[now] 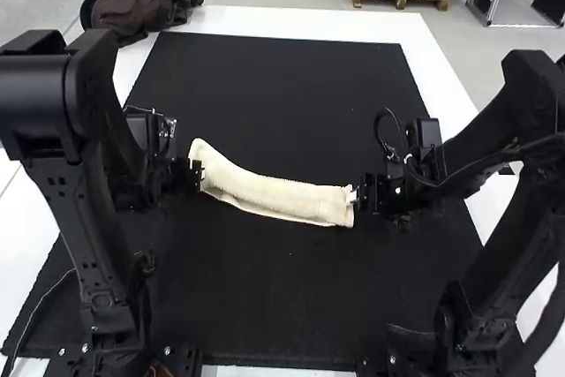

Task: Fold the towel.

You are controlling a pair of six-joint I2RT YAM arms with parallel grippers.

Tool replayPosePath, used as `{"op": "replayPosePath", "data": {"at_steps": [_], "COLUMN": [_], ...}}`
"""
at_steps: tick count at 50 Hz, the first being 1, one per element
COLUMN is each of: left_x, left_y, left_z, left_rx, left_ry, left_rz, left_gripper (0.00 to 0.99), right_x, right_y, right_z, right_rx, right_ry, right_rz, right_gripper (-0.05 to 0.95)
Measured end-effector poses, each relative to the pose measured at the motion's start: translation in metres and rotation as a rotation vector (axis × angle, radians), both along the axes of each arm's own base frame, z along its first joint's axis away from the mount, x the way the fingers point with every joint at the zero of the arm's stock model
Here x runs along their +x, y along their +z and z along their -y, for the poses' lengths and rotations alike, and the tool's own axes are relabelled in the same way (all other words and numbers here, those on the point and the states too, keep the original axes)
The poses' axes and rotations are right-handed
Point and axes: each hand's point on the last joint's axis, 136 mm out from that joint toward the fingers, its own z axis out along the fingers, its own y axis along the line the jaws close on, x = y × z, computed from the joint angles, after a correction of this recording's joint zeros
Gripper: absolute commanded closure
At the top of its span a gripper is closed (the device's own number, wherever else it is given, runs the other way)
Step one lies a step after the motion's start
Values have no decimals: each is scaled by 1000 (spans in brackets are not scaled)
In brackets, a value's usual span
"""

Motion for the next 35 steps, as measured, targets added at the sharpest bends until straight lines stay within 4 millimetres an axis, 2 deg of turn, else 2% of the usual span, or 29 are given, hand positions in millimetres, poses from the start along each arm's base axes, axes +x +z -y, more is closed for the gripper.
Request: {"op": "replayPosePath", "data": {"at_steps": [12,29,35], "left_x": [5,10,10], "left_y": [28,47,54], "left_z": [-1,-2,-1], "left_rx": [-20,-25,-25], "left_ry": [19,24,25], "left_rz": [64,87,101], "left_gripper": [26,26,26], "right_x": [5,3,4], "right_y": [12,21,23], "right_z": [-12,-44,-50], "right_rx": [29,69,77], "right_ry": [26,86,91], "right_rz": [6,31,37], "right_gripper": [0,0,0]}}
